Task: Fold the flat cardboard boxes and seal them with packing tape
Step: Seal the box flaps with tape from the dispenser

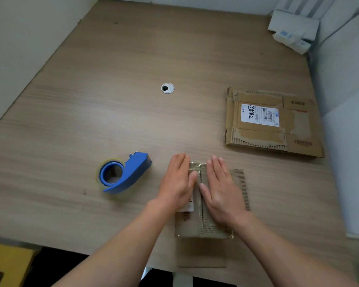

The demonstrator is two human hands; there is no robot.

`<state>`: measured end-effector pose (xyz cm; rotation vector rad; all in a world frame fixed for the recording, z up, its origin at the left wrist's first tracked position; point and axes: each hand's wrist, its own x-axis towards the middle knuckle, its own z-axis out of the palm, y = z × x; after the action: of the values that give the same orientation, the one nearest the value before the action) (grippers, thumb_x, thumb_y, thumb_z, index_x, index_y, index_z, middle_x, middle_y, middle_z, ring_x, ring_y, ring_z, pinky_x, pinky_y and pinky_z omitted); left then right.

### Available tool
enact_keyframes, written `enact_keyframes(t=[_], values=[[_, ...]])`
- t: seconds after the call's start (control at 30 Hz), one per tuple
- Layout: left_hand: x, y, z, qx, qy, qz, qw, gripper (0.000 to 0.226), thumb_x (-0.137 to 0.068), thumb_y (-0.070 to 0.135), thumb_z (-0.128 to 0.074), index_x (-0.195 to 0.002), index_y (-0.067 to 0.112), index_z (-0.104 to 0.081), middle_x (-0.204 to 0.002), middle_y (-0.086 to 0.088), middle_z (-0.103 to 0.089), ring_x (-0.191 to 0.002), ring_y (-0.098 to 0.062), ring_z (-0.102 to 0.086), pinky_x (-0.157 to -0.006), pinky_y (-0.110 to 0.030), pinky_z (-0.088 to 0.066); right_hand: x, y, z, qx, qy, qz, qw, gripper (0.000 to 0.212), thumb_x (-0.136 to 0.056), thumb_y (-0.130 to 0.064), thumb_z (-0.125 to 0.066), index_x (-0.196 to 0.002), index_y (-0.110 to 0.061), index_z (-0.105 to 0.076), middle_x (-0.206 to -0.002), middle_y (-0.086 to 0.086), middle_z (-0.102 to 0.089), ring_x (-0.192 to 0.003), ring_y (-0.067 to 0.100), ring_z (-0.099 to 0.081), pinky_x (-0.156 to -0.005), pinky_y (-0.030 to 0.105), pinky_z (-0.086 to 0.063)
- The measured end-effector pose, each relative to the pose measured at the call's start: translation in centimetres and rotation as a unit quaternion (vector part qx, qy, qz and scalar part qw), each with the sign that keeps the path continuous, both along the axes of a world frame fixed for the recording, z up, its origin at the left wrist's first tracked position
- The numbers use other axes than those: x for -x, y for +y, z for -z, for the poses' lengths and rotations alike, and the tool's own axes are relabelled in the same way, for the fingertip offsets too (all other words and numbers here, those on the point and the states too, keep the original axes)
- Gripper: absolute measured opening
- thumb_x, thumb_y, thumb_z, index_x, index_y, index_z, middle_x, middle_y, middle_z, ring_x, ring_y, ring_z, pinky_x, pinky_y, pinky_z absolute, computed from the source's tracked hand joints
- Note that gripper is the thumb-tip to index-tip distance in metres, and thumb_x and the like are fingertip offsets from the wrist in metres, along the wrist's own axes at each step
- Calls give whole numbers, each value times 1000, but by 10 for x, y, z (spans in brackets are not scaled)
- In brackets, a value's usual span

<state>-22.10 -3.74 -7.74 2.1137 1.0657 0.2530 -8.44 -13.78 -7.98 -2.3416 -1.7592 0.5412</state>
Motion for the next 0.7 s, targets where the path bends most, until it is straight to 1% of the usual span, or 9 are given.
enact_keyframes(t=[0.1, 0.17, 0.23, 0.3, 0.37, 0.43, 0.5, 0.57, 0.7], values=[[0, -3, 16, 31, -39, -61, 997, 62, -97, 41, -33, -150, 10, -39, -158, -2, -31, -146, -12, -27, -117, -20, -18, -1, -1, 4, -28, 40, 10, 999, 74, -95, -57, -8, -157, -18, -1, -163, -6, 11, -151, 8, 18, -120, 21, 11], [-5, -4, 15, 53, -64, -108, 991, 58, -96, 40, -34, -145, 13, -48, -152, 2, -39, -140, -8, -35, -113, -21, -27, -4, 0, 4, -72, 90, 38, 993, 72, -97, -52, -17, -158, -15, -23, -165, -3, -14, -153, 12, -2, -121, 19, 5], [-11, -1, 10, 38, -58, -143, 987, 52, -96, 43, -35, -132, 14, -59, -141, 1, -50, -130, -12, -46, -109, -33, -39, -10, 7, 4, -119, 142, 80, 979, 63, -97, -47, -27, -144, -13, -51, -150, 2, -47, -142, 18, -34, -122, 28, -17], [-17, 7, 6, -79, -29, -102, 991, 42, -97, 43, -39, -112, 16, -67, -125, -3, -58, -122, -25, -52, -99, -45, -46, -20, 20, 1, -139, 159, 120, 970, 46, -98, -46, -36, -121, -20, -67, -121, -3, -65, -115, 17, -53, -103, 37, -42], [-21, 15, 7, -164, -6, -13, 986, 37, -96, 44, -42, -103, 19, -69, -115, -5, -62, -116, -31, -55, -91, -45, -48, -29, 31, 2, -126, 160, 128, 971, 29, -99, -42, -45, -103, -26, -69, -100, -8, -66, -97, 16, -55, -83, 35, -45], [-27, 20, 3, -113, 28, 39, 992, 42, -94, 48, -38, -104, 23, -70, -105, -1, -66, -104, -28, -58, -81, -42, -50, -34, 38, 6, -109, 186, 123, 969, 21, -101, -38, -52, -94, -27, -68, -89, -9, -64, -88, 15, -54, -74, 33, -41], [-33, 23, 4, -62, 59, 13, 996, 37, -97, 48, -40, -104, 26, -70, -100, 3, -67, -99, -24, -57, -77, -38, -48, -35, 42, 10, -101, 232, 147, 956, 22, -100, -35, -55, -85, -24, -67, -80, -8, -62, -79, 15, -54, -69, 32, -40], [-37, 24, 7, -74, 75, -35, 994, 29, -99, 42, -47, -96, 24, -70, -97, 4, -67, -97, -22, -55, -74, -34, -45, -35, 43, 12, -105, 283, 189, 934, 26, -98, -33, -59, -78, -19, -67, -72, -6, -63, -72, 13, -56, -64, 33, -42], [-40, 24, 11, -4, 36, -129, 991, 30, -96, 41, -57, -80, 20, -71, -100, 7, -61, -98, -16, -55, -76, -30, -44, -34, 42, 11, -95, 356, 234, 900, 36, -99, -35, -58, -74, -10, -66, -70, 12, -64, -63, 24, -57, -63, 45, -49]])
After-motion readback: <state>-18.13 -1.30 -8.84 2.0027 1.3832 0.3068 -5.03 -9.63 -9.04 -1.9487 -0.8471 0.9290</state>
